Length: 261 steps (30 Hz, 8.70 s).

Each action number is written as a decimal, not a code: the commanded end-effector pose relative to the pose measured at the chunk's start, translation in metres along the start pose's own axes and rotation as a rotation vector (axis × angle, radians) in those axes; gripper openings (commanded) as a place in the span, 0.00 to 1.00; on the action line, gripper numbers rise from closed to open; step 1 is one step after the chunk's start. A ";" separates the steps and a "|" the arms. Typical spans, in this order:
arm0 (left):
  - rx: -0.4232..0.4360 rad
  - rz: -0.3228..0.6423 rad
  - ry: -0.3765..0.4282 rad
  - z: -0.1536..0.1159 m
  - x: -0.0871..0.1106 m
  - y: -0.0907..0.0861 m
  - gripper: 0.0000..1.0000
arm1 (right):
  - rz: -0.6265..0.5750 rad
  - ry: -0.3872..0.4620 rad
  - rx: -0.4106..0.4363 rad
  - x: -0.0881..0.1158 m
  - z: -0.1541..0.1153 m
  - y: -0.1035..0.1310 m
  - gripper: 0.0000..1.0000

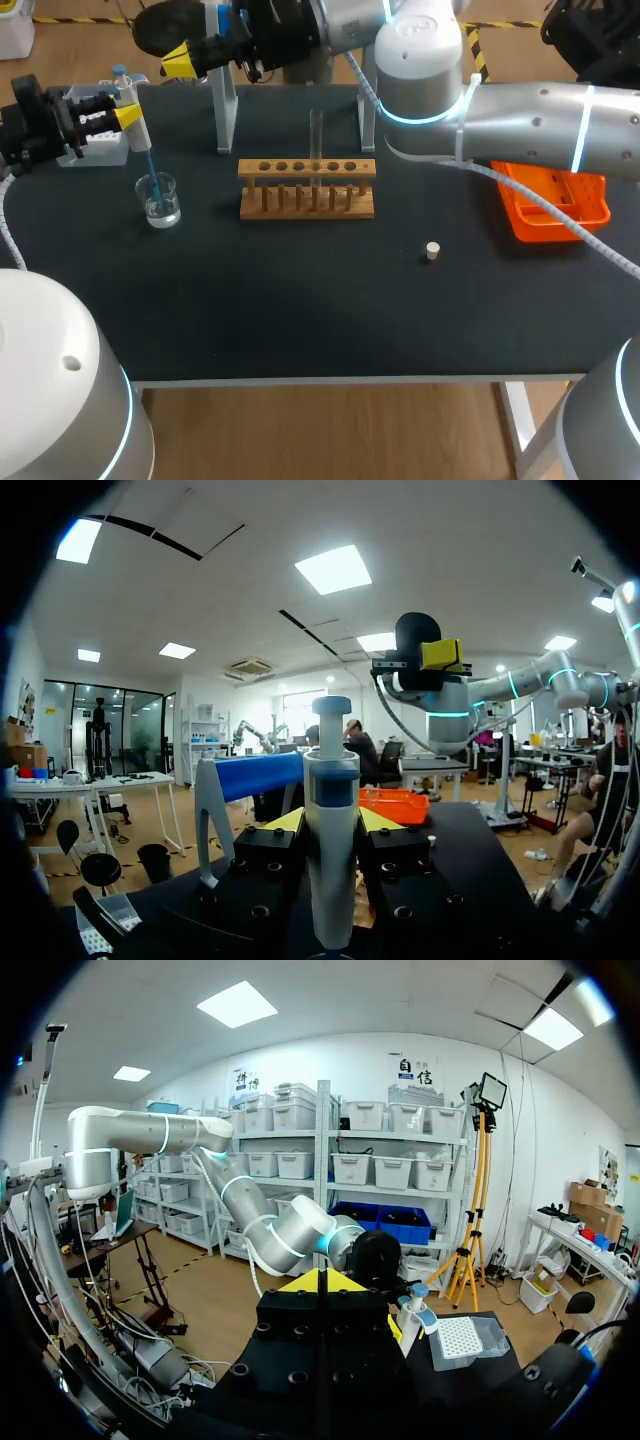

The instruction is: Invert the test tube, pick up the pipette, mount the tip to pipette, aspirate from beaker and dispense into the tube, eject the tip, return the pipette, and cap with the stopper.

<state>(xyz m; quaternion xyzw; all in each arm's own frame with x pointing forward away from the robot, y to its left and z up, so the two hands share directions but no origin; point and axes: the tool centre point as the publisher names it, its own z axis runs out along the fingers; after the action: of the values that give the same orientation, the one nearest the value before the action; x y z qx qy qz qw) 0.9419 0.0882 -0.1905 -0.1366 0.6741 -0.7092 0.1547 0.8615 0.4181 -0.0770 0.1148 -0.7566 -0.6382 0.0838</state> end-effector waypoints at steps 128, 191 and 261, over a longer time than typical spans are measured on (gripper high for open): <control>-0.001 0.000 0.001 0.000 0.000 0.000 0.00 | 0.077 -0.193 -0.092 -0.105 0.083 -0.042 0.00; -0.001 0.000 0.001 0.000 0.000 0.000 0.00 | 0.015 -0.207 -0.074 -0.074 0.037 -0.002 1.00; -0.001 0.000 0.001 0.000 0.000 0.000 0.00 | -0.035 -0.150 0.129 -0.014 -0.214 -0.187 1.00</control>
<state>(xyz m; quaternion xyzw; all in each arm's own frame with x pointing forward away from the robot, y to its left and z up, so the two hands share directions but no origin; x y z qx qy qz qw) 0.9420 0.0879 -0.1906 -0.1366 0.6744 -0.7089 0.1548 0.9416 0.1856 -0.2182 0.0844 -0.7992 -0.5950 0.0058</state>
